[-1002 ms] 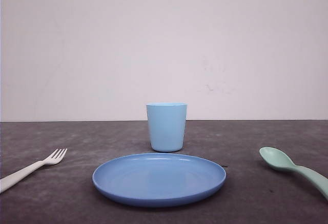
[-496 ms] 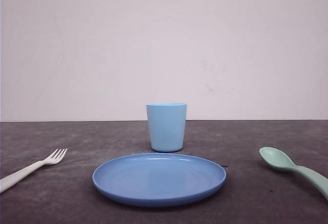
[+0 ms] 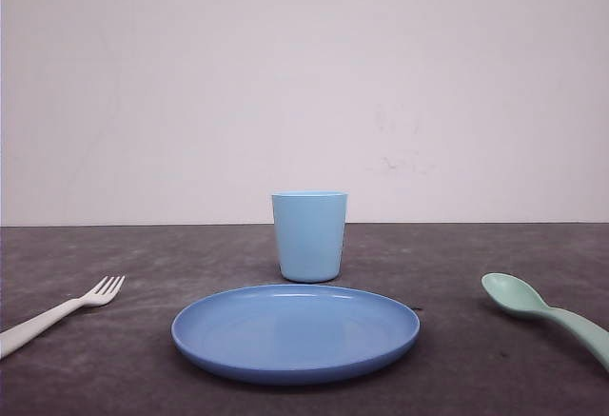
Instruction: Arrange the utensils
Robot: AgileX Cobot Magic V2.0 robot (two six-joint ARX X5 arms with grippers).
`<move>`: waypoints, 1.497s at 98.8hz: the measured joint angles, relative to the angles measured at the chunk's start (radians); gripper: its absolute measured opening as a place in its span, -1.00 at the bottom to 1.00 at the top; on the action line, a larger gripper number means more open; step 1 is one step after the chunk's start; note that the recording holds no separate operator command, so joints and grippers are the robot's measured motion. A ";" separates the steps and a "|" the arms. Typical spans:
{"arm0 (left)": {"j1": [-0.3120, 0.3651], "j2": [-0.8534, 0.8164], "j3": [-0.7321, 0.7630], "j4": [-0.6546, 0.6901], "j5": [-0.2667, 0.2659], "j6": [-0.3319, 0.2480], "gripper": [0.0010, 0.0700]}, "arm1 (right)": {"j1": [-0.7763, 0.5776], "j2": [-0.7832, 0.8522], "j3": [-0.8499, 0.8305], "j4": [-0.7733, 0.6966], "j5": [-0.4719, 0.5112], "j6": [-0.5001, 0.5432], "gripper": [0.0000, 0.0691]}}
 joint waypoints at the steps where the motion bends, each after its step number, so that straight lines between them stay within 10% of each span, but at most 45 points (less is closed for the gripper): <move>1: 0.000 0.000 0.000 0.000 0.000 0.000 -0.99 | 0.000 0.000 0.000 0.000 0.000 0.000 -1.00; 105: 0.000 0.000 0.000 0.000 0.001 -0.007 -0.99 | 0.000 0.000 0.000 0.000 -0.001 0.027 -1.00; 127: 0.000 0.000 0.000 0.006 0.018 -0.132 -0.99 | 0.000 0.000 0.000 0.011 -0.008 0.083 -1.00; 148: 0.000 0.000 0.046 0.115 0.168 -0.295 -0.99 | 0.000 0.003 0.121 -0.002 -0.149 0.238 -1.00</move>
